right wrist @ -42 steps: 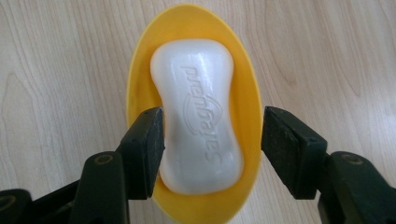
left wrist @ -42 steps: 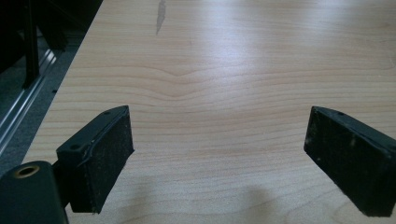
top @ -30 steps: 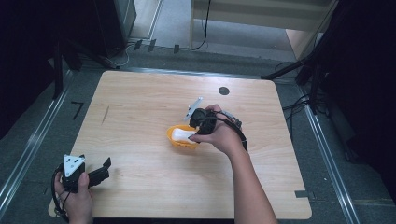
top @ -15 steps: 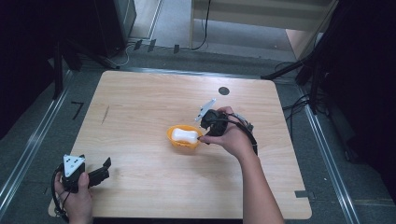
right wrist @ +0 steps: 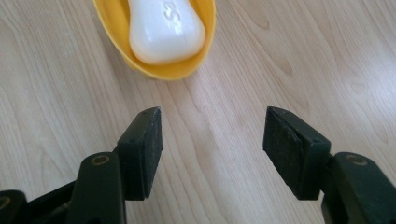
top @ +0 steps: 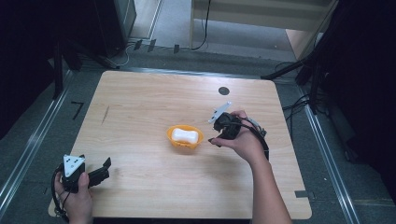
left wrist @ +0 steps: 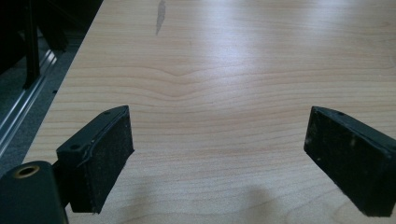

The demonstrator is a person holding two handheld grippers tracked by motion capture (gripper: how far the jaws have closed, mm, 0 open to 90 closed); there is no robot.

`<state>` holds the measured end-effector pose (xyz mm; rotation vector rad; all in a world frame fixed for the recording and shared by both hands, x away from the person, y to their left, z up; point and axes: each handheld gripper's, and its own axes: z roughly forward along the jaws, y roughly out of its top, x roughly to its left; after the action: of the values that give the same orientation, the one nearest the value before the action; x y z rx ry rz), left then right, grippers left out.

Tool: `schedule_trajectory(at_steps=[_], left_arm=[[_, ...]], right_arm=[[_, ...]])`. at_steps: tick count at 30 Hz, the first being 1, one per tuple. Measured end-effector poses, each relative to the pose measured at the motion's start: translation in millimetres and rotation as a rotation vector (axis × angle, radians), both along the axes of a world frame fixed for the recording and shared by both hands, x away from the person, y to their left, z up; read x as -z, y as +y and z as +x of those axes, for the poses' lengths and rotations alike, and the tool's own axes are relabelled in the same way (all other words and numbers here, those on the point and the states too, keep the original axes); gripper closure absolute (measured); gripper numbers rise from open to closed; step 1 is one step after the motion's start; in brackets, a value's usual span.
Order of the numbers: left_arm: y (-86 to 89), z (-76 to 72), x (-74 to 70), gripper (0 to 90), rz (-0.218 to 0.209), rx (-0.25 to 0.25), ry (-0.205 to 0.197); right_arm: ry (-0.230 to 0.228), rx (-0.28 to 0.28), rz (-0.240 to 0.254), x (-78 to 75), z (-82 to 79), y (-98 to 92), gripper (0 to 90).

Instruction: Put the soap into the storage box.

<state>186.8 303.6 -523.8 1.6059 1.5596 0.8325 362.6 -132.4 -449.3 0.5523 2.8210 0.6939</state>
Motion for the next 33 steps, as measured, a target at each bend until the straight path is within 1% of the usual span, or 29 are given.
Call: schedule_trajectory(at_steps=[9, 16, 25, 28, 29, 33], left_arm=[[-0.1, -0.1, 0.0, 8.3, 0.001, 0.000, -0.001], [-0.2, -0.1, 0.0, 8.3, 0.004, 0.000, -0.001], [-0.3, -0.3, 0.1, 8.3, 0.004, -0.001, -0.002], [-0.3, -0.4, 0.1, 8.3, 0.003, -0.002, -0.004], [-0.3, -0.4, 0.1, 8.3, 0.003, -0.002, -0.004], [-0.3, -0.4, 0.1, 8.3, 0.002, -0.002, -0.004]], right_arm=[[0.007, 0.047, 0.006, 4.8, -5.7, -24.6, 39.1], [0.018, 0.078, 0.014, 14.8, -13.4, -41.7, 39.0], [0.030, 0.123, 0.046, 26.9, -25.4, -60.3, 38.7], [0.042, 0.144, 0.052, 30.1, -30.3, -66.8, 38.6], [0.036, 0.146, 0.057, 31.5, -31.5, -70.6, 38.6], [0.049, 0.175, 0.073, 35.0, -37.8, -82.6, 38.4]])
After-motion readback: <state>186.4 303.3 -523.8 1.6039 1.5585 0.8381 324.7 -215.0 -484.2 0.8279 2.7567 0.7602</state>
